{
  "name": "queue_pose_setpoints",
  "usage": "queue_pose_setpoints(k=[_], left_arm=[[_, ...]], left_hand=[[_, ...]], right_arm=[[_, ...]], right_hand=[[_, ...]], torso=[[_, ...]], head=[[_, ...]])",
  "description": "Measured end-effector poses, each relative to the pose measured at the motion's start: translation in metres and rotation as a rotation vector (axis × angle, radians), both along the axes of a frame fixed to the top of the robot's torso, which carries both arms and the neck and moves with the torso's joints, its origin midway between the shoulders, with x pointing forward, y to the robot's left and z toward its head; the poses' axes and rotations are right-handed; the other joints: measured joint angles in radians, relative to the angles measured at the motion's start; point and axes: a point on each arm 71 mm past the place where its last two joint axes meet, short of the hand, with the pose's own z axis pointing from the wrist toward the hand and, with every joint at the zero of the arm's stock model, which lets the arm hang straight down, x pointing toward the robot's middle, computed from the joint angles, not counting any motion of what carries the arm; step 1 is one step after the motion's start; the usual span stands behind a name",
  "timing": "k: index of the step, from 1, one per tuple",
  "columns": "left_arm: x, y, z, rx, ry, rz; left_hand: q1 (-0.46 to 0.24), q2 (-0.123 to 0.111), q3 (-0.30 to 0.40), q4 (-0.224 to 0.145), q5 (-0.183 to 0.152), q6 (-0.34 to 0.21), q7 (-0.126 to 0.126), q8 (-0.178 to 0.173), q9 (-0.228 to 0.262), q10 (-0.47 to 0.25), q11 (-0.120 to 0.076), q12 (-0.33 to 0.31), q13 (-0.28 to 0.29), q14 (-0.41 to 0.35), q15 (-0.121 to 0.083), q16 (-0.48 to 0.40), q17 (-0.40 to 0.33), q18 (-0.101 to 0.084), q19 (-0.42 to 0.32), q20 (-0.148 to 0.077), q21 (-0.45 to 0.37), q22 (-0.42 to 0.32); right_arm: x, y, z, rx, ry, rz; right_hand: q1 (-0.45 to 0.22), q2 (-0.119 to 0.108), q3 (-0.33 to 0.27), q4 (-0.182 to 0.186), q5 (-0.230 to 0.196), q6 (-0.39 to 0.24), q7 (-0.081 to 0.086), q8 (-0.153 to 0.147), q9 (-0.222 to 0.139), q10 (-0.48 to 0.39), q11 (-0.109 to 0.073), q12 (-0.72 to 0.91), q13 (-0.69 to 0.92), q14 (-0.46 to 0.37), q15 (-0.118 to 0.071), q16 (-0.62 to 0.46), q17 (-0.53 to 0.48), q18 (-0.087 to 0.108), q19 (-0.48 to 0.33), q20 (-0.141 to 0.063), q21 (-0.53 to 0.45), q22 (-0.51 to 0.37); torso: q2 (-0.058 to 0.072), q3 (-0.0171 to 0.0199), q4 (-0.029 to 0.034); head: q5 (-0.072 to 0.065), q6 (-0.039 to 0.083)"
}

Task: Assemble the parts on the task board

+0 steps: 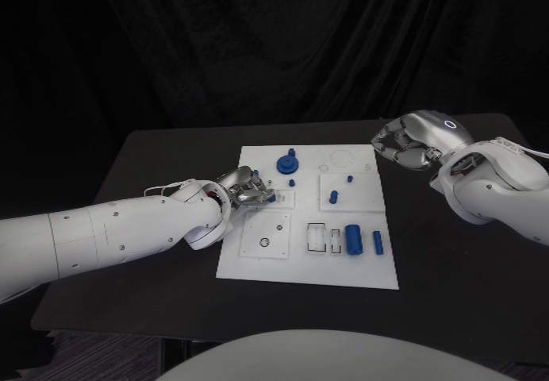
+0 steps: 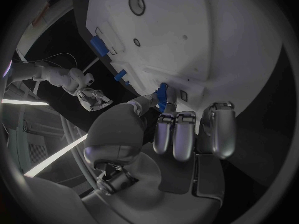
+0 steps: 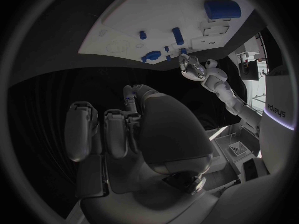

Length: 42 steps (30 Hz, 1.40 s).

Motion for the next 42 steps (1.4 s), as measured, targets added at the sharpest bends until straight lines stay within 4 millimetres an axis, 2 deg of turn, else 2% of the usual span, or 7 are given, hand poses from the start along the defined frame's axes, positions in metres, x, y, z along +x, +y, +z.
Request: queue_pose_setpoints(k=[29, 36, 38, 42], left_arm=[[0.0051, -0.0010, -0.0008, 0.005, -0.003, -0.001], [0.0046, -0.0020, -0.0007, 0.006, 0.002, -0.009], [0.0044, -0.0021, -0.0008, 0.006, 0.003, -0.011], [0.0044, -0.0014, -0.0009, 0.007, 0.004, -0.011]], left_hand=[[-0.004, 0.003, -0.008, 0.014, -0.003, 0.004, 0.002, 0.000, 0.003, 0.000, 0.000, 0.000, 0.000, 0.004, -0.003, 0.000, 0.000, 0.000, 0.000, 0.000, -0.005, 0.000], [-0.005, 0.003, -0.017, 0.022, -0.009, 0.013, -0.007, 0.000, 0.000, 0.000, 0.000, 0.000, 0.000, 0.004, -0.003, 0.000, 0.000, 0.000, 0.000, 0.000, -0.005, 0.000], [-0.005, 0.003, -0.025, 0.031, -0.026, 0.011, -0.009, 0.000, -0.003, 0.000, 0.000, 0.000, 0.000, 0.004, -0.003, 0.000, 0.000, 0.000, 0.000, 0.000, -0.009, 0.000], [-0.005, 0.003, -0.051, 0.057, -0.090, 0.009, -0.014, 0.000, -0.013, 0.000, 0.000, 0.000, 0.000, 0.004, -0.003, 0.000, 0.000, 0.000, 0.000, 0.000, -0.012, 0.000]], right_arm=[[0.0001, -0.0003, -0.0009, 0.001, 0.007, -0.004], [0.0000, -0.0004, -0.0011, 0.000, 0.009, -0.005], [0.0000, -0.0005, -0.0012, 0.000, 0.010, -0.006], [0.0001, -0.0005, -0.0014, -0.001, 0.012, -0.006]], right_hand=[[0.000, 0.000, 0.000, 0.000, 0.000, 0.000, 0.000, 0.000, 0.000, 0.000, 0.000, 0.000, 0.000, 0.000, 0.000, 0.000, 0.000, 0.000, 0.000, 0.000, 0.000, 0.000], [0.000, 0.000, 0.000, 0.000, 0.000, 0.000, 0.000, 0.000, 0.000, 0.000, 0.000, 0.000, 0.000, 0.000, 0.000, 0.000, 0.000, 0.000, 0.000, 0.000, 0.000, 0.000], [0.000, 0.000, 0.000, 0.000, 0.000, 0.000, 0.000, 0.000, 0.000, 0.000, 0.000, 0.000, 0.000, 0.000, 0.000, 0.000, 0.000, 0.000, 0.000, 0.000, 0.000, 0.000], [0.000, 0.000, 0.000, 0.000, 0.000, 0.000, 0.000, 0.000, 0.000, 0.000, 0.000, 0.000, 0.001, 0.000, 0.000, 0.000, 0.000, 0.000, 0.000, 0.000, 0.000, 0.000]], torso=[[0.000, 0.0001, -0.0007], [0.000, 0.0000, -0.0007], [0.000, 0.0000, -0.0007], [0.000, 0.0000, -0.0007]], head=[[0.003, 0.000], [-0.001, 0.000], [-0.001, 0.000], [-0.001, 0.000]])
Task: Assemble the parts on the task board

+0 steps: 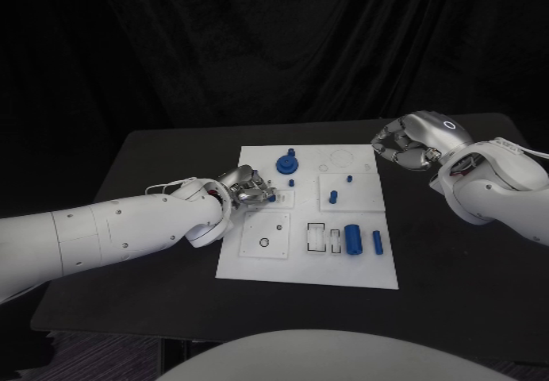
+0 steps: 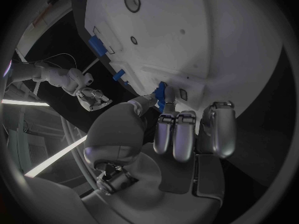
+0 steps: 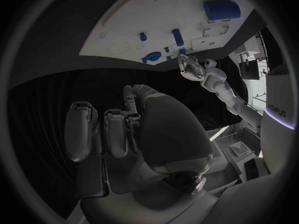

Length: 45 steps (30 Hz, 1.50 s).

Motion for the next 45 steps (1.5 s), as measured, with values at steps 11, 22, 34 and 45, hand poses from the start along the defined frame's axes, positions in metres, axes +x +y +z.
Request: queue_pose_setpoints(k=[11, 22, 34, 45], left_arm=[[-0.0015, 0.0005, -0.0020, 0.003, 0.007, -0.003], [-0.0014, 0.0023, -0.0024, 0.005, 0.009, 0.000], [-0.0013, 0.0037, -0.0039, 0.010, 0.017, -0.003], [-0.0014, 0.0036, -0.0043, 0.006, 0.014, -0.014]], left_hand=[[-0.034, -0.001, -0.120, 0.120, -0.113, -0.002, 0.006, -0.012, -0.030, 0.000, 0.000, 0.000, 0.000, 0.000, 0.000, 0.000, 0.000, 0.000, 0.000, 0.000, 0.000, 0.000], [-0.193, 0.058, -0.319, 0.211, -0.133, 0.014, 0.008, -0.016, -0.051, 0.000, 0.000, 0.000, 0.000, 0.000, 0.000, 0.000, 0.000, 0.000, 0.000, 0.000, 0.000, 0.000], [-0.282, 0.142, -0.478, 0.213, -0.172, 0.041, -0.005, 0.058, 0.021, -0.001, -0.002, 0.000, 0.000, 0.000, 0.000, 0.000, 0.000, 0.000, 0.000, 0.000, 0.000, 0.000], [-0.229, 0.208, -0.561, 0.213, -0.125, 0.037, -0.015, 0.167, 0.152, 0.000, -0.018, 0.000, 0.000, -0.004, -0.011, 0.000, 0.000, 0.000, 0.011, -0.011, 0.006, 0.000]], right_arm=[[0.0001, -0.0002, -0.0005, -0.002, 0.004, -0.002], [0.0002, -0.0004, -0.0011, -0.004, 0.009, -0.004], [0.0002, -0.0003, -0.0015, -0.006, 0.013, -0.005], [0.0003, -0.0003, -0.0018, -0.007, 0.016, -0.006]], right_hand=[[0.000, 0.000, 0.000, 0.000, 0.000, 0.000, 0.000, 0.000, 0.000, 0.000, 0.000, 0.000, 0.000, 0.000, 0.000, 0.000, 0.000, 0.000, 0.000, 0.000, 0.000, 0.000], [0.000, 0.000, 0.000, 0.000, 0.000, 0.000, 0.000, 0.000, 0.000, 0.000, 0.000, 0.000, 0.000, 0.000, 0.000, -0.004, 0.000, 0.000, 0.000, 0.000, 0.000, 0.000], [0.000, 0.000, 0.000, 0.000, 0.000, 0.000, 0.000, 0.000, 0.000, 0.000, 0.000, 0.000, 0.000, 0.000, 0.000, -0.004, 0.000, 0.000, 0.000, 0.000, 0.000, 0.001], [0.000, 0.000, 0.000, 0.000, 0.000, 0.000, 0.000, 0.000, 0.000, 0.000, 0.000, 0.000, -0.001, 0.000, 0.000, -0.004, 0.000, 0.000, 0.000, 0.000, 0.000, 0.001]], torso=[[-0.001, -0.0001, 0.0004], [-0.001, 0.0000, 0.0002], [0.000, 0.0000, 0.0003], [0.000, 0.0000, 0.0003]], head=[[0.000, 0.000], [0.002, 0.000], [0.004, 0.000], [0.005, 0.000]])
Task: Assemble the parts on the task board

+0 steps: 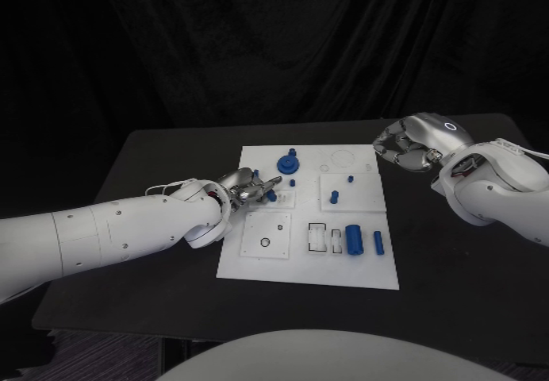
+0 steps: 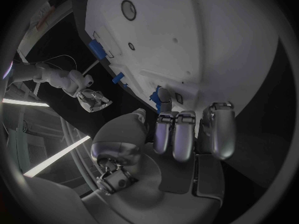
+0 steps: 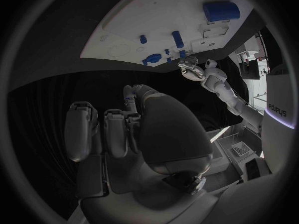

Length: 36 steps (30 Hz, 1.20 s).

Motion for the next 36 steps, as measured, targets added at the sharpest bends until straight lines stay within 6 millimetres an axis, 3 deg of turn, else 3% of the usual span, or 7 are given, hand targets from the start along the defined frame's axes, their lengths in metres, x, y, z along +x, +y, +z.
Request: queue_pose_setpoints(k=[7, 12, 17, 23, 25, 32, 36], left_arm=[[-0.0003, -0.0014, 0.0009, -0.009, -0.010, -0.015], [-0.0004, -0.0023, 0.0016, -0.017, -0.018, -0.027], [-0.0004, -0.0028, 0.0019, -0.021, -0.023, -0.033], [-0.0005, -0.0017, 0.0020, -0.021, -0.024, -0.032], [-0.0005, -0.0011, 0.0020, -0.020, -0.023, -0.030], [-0.0005, -0.0002, 0.0015, -0.015, -0.017, -0.023], [-0.0004, 0.0005, 0.0012, -0.012, -0.014, -0.018]], left_hand=[[0.027, 0.027, -0.017, -0.002, 0.039, 0.006, -0.013, 0.025, 0.029, 0.000, -0.007, 0.000, 0.000, -0.001, -0.009, 0.000, 0.000, 0.000, 0.011, -0.011, 0.021, 0.000], [0.027, 0.027, -0.021, -0.002, 0.042, 0.006, -0.013, 0.028, 0.031, 0.000, -0.008, 0.000, 0.000, -0.001, -0.009, 0.000, 0.000, 0.000, 0.013, -0.013, 0.022, 0.000], [0.036, 0.036, -0.043, -0.001, 0.047, 0.025, -0.031, 0.043, 0.043, -0.002, -0.020, 0.000, 0.000, 0.002, -0.020, 0.000, 0.000, 0.000, 0.018, -0.018, 0.044, 0.000], [0.064, 0.047, -0.066, -0.003, 0.071, 0.093, -0.042, 0.119, 0.056, 0.002, -0.034, 0.000, 0.000, 0.004, -0.032, 0.000, 0.000, -0.001, 0.023, -0.027, 0.072, 0.000], [0.072, 0.055, -0.070, -0.005, 0.080, 0.104, -0.049, 0.134, 0.056, -0.002, -0.038, 0.000, 0.000, 0.000, -0.036, 0.000, 0.000, -0.017, 0.021, -0.029, 0.076, 0.000], [0.125, 0.053, -0.072, -0.003, 0.132, 0.115, -0.051, 0.140, 0.056, -0.002, -0.045, 0.000, 0.000, 0.000, -0.043, 0.000, 0.000, -0.017, 0.021, -0.036, 0.076, 0.000], [0.187, 0.032, -0.060, -0.014, 0.161, 0.115, -0.051, 0.140, 0.056, -0.002, -0.045, 0.000, 0.000, 0.001, -0.043, 0.000, 0.000, -0.017, 0.025, -0.039, 0.076, 0.000]], right_arm=[[0.0000, -0.0004, -0.0001, -0.001, 0.001, -0.001], [-0.0001, -0.0004, -0.0002, -0.001, 0.002, -0.001], [-0.0002, -0.0009, -0.0002, -0.002, 0.003, -0.003], [-0.0003, -0.0012, -0.0003, -0.002, 0.004, -0.004], [-0.0003, -0.0013, -0.0003, -0.002, 0.005, -0.004], [-0.0003, -0.0014, -0.0004, -0.003, 0.006, -0.005], [-0.0003, -0.0015, -0.0006, -0.003, 0.007, -0.005]], right_hand=[[0.000, 0.000, 0.000, 0.000, 0.000, 0.000, 0.000, 0.000, 0.000, 0.000, 0.000, 0.000, 0.000, 0.000, 0.000, 0.000, 0.000, 0.000, 0.000, 0.000, 0.000, 0.000], [0.000, 0.000, 0.000, 0.000, 0.000, 0.000, 0.000, 0.000, 0.000, 0.000, 0.000, 0.000, 0.000, 0.000, 0.000, 0.000, 0.000, 0.000, 0.000, 0.000, 0.000, 0.000], [0.000, 0.000, 0.000, 0.000, 0.000, 0.000, 0.000, 0.000, 0.000, 0.000, 0.000, 0.000, 0.000, 0.000, 0.000, 0.000, 0.000, 0.000, 0.000, 0.000, 0.000, 0.000], [0.000, 0.000, 0.000, 0.000, 0.000, 0.000, 0.000, 0.000, 0.000, 0.000, 0.000, 0.000, 0.000, 0.000, 0.000, 0.000, 0.000, 0.000, 0.000, 0.000, 0.000, 0.000], [0.000, 0.000, 0.000, 0.000, 0.000, 0.000, 0.000, 0.000, 0.000, 0.000, 0.000, -0.003, 0.000, 0.000, 0.000, 0.000, 0.000, 0.000, 0.000, 0.000, -0.002, 0.000], [0.000, 0.000, 0.000, 0.000, 0.000, 0.000, 0.000, 0.000, 0.000, 0.000, 0.000, -0.004, 0.000, 0.000, 0.000, 0.000, 0.000, 0.000, 0.000, 0.000, -0.006, 0.000], [0.000, 0.000, 0.000, 0.000, 0.000, 0.000, 0.000, 0.000, 0.000, 0.000, 0.000, -0.004, 0.000, 0.000, 0.000, 0.000, 0.000, 0.000, 0.000, 0.000, -0.006, 0.000]], torso=[[0.000, 0.0001, 0.0002], [0.000, 0.0002, 0.0002], [0.000, 0.0002, 0.0001], [0.000, 0.0002, 0.0001], [-0.001, 0.0002, -0.0001], [-0.001, 0.0002, -0.0003], [-0.001, 0.0002, -0.0004]], head=[[0.000, 0.000], [0.000, 0.000], [0.000, 0.000], [0.000, 0.000], [0.000, 0.000], [0.001, 0.000], [0.001, 0.000]])
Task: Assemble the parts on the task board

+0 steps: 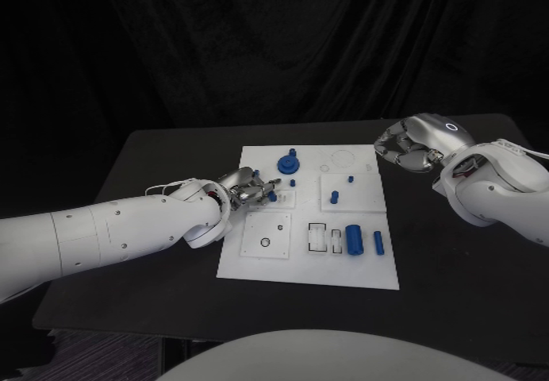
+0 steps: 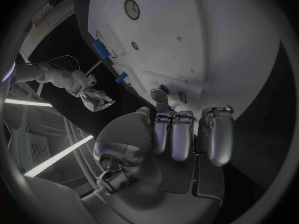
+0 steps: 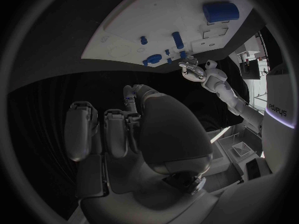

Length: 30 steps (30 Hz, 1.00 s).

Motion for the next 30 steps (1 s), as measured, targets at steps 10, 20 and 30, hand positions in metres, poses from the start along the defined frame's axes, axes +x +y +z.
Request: queue_pose_setpoints(k=[10, 20, 30], left_arm=[[0.0008, 0.0013, -0.0006, 0.004, 0.003, 0.004], [0.0017, 0.0019, -0.0015, 0.009, 0.010, 0.001], [0.0013, 0.0033, -0.0023, 0.016, 0.021, 0.003]], left_hand=[[0.065, -0.030, 0.018, 0.005, 0.000, -0.095, 0.010, -0.107, 0.000, 0.000, 0.000, 0.000, 0.000, 0.000, 0.000, 0.000, 0.000, 0.000, 0.000, 0.000, -0.019, 0.000], [0.093, -0.044, 0.026, 0.002, -0.004, -0.118, 0.018, -0.120, 0.000, 0.003, 0.006, 0.000, 0.000, 0.000, 0.000, 0.000, 0.000, 0.000, 0.000, 0.000, -0.024, 0.000], [0.105, -0.057, 0.034, 0.001, -0.016, -0.134, 0.023, -0.125, 0.000, 0.000, 0.008, 0.000, 0.000, 0.000, 0.008, 0.000, 0.000, 0.000, -0.004, 0.004, -0.024, 0.000]], right_arm=[[-0.0003, -0.0004, -0.0013, -0.001, 0.004, -0.001], [-0.0005, -0.0007, -0.0023, -0.002, 0.006, -0.002], [-0.0006, -0.0012, -0.0026, -0.003, 0.008, -0.004]], right_hand=[[0.000, 0.000, 0.000, 0.000, 0.000, 0.000, 0.000, 0.000, 0.000, 0.000, 0.000, 0.000, 0.000, 0.000, 0.000, 0.000, 0.000, 0.000, 0.000, 0.000, 0.000, 0.000], [0.000, 0.000, 0.000, 0.000, 0.000, 0.004, -0.004, 0.000, 0.000, 0.000, 0.000, 0.000, 0.001, 0.000, 0.000, 0.000, 0.000, 0.000, 0.000, 0.000, 0.000, 0.000], [0.000, 0.000, 0.000, 0.000, 0.000, 0.004, -0.004, 0.000, 0.000, 0.000, 0.000, 0.000, 0.001, 0.000, 0.000, 0.000, 0.000, 0.000, 0.000, 0.000, 0.000, 0.000]], torso=[[0.000, -0.0001, -0.0001], [0.000, -0.0001, -0.0003], [0.000, 0.0000, -0.0003]], head=[[0.003, 0.000], [0.004, 0.000], [0.005, 0.000]])
